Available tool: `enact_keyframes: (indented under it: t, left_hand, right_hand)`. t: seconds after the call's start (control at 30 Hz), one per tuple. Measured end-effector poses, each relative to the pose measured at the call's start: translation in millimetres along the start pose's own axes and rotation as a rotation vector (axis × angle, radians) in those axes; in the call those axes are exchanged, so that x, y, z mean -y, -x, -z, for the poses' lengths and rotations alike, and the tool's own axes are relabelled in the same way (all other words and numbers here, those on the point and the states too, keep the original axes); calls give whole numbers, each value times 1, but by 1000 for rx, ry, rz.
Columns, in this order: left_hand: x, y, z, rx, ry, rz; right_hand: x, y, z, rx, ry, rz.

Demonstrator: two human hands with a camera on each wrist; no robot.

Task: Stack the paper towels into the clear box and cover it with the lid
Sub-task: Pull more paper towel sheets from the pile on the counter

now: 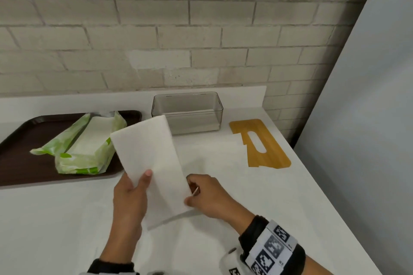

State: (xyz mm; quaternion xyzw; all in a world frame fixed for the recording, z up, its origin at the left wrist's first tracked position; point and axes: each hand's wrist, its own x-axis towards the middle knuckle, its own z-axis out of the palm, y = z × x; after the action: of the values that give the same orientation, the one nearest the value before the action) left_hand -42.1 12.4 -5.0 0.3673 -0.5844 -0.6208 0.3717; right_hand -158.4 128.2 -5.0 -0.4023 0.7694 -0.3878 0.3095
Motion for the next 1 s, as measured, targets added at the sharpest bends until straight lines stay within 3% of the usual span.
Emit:
enact_keyframes:
  t: [0.13,0.23,0.3,0.47,0.6,0.7,0.8,0.87,0.93,1.0]
  left_hand:
    - [1,-5,18,-37,-1,9]
    - [4,1,23,-9,-10,34]
    - [5,5,25,15,-3,55]
    - [4,11,26,39,5,99]
    - [3,9,32,28,15,97]
    - [4,7,36,18,15,99]
    - [2,6,38,34,30,103]
    - [-2,5,36,51,38,101]
    - [-4,4,33,77,38,99]
    - [-7,2,30,97,55,106]
  right_hand:
    - [-13,-25,32,-60,5,-73]
    - [-39,-54,72,-238,188,-116]
    - [-54,-69,95,-282,312,-220]
    - [-75,-87,110,-44,680,-449]
    - [-85,-99,104,-16,670,-444]
    - [-79,-101,106,-128,401,-302]
    - [-48,-85,115,-293,-340,-78]
    - [-21,-69,122,-264,-767,85]
    - [5,-55,127,-229,-905,244]
    - [32,-44,128,-220,-891,379]
